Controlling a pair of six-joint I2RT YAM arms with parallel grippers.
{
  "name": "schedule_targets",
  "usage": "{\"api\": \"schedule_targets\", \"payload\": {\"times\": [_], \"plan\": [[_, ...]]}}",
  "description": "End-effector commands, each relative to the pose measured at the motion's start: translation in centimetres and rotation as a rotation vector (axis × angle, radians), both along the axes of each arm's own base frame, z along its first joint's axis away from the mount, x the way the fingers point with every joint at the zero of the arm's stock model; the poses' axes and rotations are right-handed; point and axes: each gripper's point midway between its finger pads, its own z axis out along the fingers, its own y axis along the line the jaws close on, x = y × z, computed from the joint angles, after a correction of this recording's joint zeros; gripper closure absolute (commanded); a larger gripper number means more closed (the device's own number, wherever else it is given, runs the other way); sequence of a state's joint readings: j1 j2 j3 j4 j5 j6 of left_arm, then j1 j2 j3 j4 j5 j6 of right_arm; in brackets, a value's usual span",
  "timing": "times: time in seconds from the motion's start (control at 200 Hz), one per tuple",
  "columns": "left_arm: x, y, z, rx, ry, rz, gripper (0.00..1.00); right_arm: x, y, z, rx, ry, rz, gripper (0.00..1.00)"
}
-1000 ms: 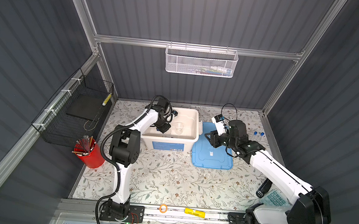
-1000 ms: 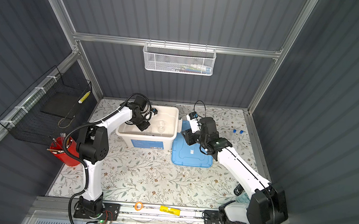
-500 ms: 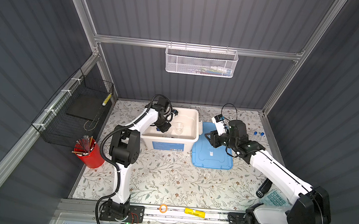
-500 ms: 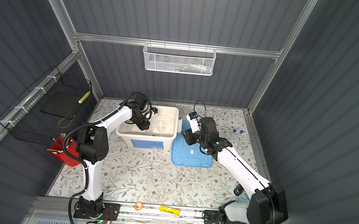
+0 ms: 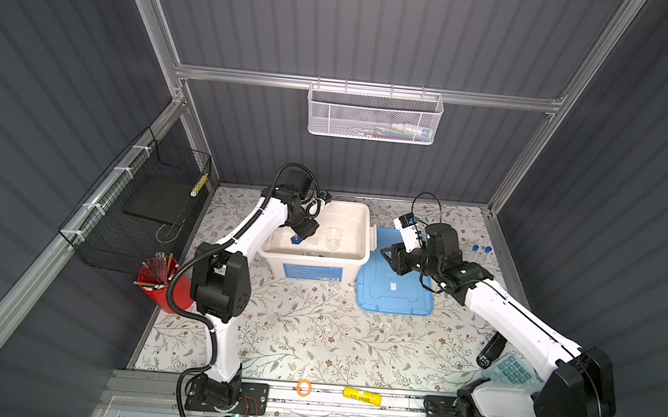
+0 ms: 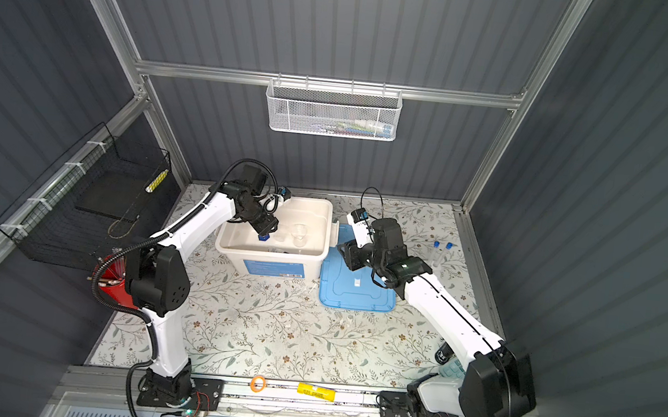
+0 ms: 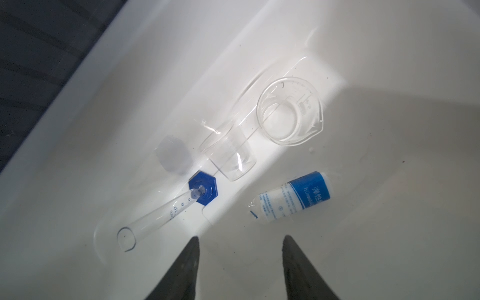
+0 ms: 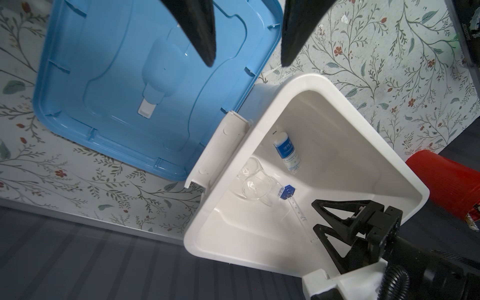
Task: Organize the chemistry lab equipment
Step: 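Raise the left gripper from the bin while the right moves over the blue lid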
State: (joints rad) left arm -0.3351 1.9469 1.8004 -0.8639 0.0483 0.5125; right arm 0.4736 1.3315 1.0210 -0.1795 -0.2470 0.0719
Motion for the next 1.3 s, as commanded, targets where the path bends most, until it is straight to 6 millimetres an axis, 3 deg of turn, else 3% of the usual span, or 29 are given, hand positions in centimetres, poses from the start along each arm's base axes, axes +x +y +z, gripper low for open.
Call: {"api": "schedule_targets", "payload": {"times": [0.0,0.38,0.65,0.811,0.941,1.001,1.176,1.196,1.296], "plan": [[-1.2,-0.3,2.4,-0.017,-0.02,-0.032,0.48,0.0,0.0,0.9,0.021,-0.014,-0.003,0.57],[-2.5,-0.3,7.9,-0.069,-0.13,-0.044,0.48,-0.1,-1.0,1.7,0.008,-0.015,-0.053,0.57],[-3.5,0.1,13.7,-0.153,-0.323,-0.016,0.45,1.2,-5.3,0.4,-0.066,0.094,-0.245,0.56],[-4.4,1.1,16.6,-0.212,-0.444,0.037,0.33,1.0,-9.2,-1.7,-0.087,0.235,-0.379,0.55],[-5.4,1.6,17.7,-0.262,-0.496,0.072,0.18,0.4,-10.2,-3.3,-0.102,0.321,-0.409,0.56],[-5.8,2.0,18.1,-0.277,-0.519,0.093,0.01,-0.3,-10.5,-4.2,-0.119,0.366,-0.423,0.56],[-6.9,3.0,20.0,-0.334,-0.605,0.138,0.0,-2.9,-12.4,-7.8,-0.16,0.458,-0.514,0.57],[-7.0,3.1,18.8,-0.328,-0.584,0.148,0.0,-3.0,-12.6,-8.2,-0.158,0.469,-0.521,0.57],[-7.1,3.9,18.9,-0.357,-0.606,0.207,0.0,-3.8,-12.7,-10.1,-0.156,0.521,-0.529,0.57]]}}
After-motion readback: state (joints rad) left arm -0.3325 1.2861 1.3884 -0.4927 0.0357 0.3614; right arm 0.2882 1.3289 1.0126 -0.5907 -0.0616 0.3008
